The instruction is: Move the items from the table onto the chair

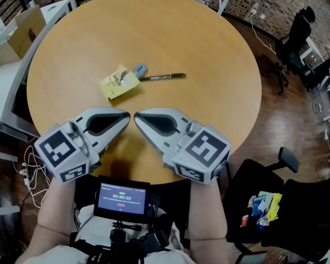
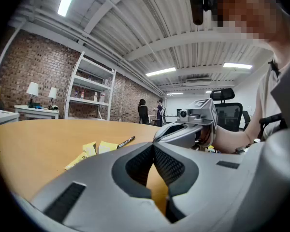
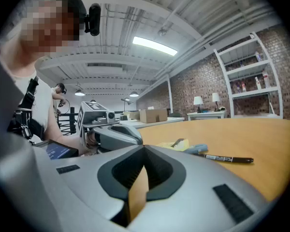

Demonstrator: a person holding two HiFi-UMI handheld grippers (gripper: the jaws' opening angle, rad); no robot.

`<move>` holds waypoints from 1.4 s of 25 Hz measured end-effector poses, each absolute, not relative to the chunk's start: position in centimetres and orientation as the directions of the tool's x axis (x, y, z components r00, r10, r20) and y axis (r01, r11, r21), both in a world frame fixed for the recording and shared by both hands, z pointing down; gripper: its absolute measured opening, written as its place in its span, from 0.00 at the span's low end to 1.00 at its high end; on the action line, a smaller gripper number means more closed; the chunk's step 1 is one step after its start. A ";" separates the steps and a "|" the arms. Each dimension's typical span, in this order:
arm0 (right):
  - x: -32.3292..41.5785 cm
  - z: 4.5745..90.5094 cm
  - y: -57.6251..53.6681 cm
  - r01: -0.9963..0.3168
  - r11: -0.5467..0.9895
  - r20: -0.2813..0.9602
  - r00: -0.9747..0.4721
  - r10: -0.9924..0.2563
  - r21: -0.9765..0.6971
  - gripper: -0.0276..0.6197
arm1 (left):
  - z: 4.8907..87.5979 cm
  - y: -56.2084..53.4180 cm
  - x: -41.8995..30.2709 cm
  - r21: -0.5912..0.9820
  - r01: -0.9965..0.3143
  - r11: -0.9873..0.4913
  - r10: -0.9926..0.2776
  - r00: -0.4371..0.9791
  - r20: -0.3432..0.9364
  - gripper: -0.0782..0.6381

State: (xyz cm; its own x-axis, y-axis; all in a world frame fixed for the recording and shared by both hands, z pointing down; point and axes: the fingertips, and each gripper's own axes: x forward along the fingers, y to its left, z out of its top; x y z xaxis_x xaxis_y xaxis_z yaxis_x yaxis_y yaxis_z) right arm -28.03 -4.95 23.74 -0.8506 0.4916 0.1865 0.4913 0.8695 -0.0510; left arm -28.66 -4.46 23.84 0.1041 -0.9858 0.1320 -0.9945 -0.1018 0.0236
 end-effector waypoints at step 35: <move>-32.6 31.5 -20.6 0.817 0.504 0.917 -0.383 0.110 0.280 0.22 | 25.0 -4.2 -27.0 0.032 -0.965 -0.260 -0.950 0.261 0.172 0.12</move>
